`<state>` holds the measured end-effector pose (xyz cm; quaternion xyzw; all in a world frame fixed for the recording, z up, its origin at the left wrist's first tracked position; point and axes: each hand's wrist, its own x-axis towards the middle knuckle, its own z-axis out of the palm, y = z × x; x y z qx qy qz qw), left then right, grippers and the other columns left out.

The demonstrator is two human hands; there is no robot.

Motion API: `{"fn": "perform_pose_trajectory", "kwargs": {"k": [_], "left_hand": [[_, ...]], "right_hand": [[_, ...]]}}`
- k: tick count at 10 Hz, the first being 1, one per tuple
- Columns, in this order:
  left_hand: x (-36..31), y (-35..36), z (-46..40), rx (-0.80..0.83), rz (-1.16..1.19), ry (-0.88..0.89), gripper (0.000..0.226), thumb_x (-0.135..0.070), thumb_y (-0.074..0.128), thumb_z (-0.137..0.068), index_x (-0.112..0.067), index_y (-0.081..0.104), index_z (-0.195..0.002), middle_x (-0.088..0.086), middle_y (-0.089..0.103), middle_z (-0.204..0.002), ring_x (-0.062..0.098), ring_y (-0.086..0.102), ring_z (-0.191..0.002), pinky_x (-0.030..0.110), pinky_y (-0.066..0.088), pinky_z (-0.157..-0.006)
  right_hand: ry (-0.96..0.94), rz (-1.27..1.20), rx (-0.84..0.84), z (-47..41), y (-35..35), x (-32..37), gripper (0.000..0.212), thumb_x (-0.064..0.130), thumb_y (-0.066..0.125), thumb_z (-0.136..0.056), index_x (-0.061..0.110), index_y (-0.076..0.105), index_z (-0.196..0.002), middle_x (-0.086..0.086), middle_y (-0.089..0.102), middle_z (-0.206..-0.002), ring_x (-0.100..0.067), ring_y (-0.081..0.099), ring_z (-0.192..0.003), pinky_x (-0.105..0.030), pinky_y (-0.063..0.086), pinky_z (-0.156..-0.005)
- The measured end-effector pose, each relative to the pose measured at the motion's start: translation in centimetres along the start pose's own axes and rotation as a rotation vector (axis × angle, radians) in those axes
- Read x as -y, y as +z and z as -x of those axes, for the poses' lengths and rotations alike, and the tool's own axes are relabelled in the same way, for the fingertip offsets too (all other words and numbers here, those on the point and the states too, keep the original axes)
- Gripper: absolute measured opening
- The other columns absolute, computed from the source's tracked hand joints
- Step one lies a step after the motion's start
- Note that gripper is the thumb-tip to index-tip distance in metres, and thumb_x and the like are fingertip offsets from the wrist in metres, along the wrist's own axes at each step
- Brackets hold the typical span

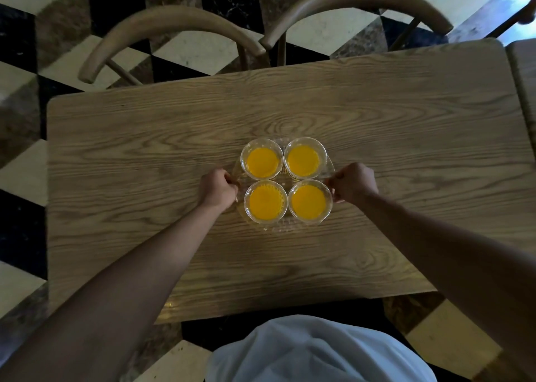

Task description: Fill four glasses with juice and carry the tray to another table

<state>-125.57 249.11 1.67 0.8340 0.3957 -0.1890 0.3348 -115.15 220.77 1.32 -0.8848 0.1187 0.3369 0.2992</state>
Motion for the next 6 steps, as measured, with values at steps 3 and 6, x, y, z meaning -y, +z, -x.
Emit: {"fn": "perform_pose_trajectory", "kwargs": {"k": [3,6], "left_hand": [[0.9,-0.8,1.0,-0.009,0.016,0.016,0.01,-0.019,0.065,-0.088,-0.016,0.073,-0.085,0.006,0.078,-0.08,0.031,0.077,-0.076,0.047,0.066,-0.076],[2.6,-1.8,2.8,-0.083,0.027,0.03,0.011,-0.025,0.061,-0.084,-0.021,0.07,-0.078,0.008,0.08,-0.087,0.031,0.076,-0.085,0.038,0.062,-0.084]], "right_hand": [[0.027,0.016,-0.007,1.4,-0.7,0.0,0.03,0.031,0.079,-0.086,0.005,0.077,-0.07,-0.009,0.075,-0.061,-0.021,0.075,-0.055,-0.04,0.065,-0.061],[-0.067,-0.024,-0.067,4.8,-0.9,-2.4,0.021,0.028,0.068,-0.092,0.013,0.073,-0.107,-0.011,0.077,-0.09,-0.03,0.075,-0.071,-0.042,0.063,-0.07]]}}
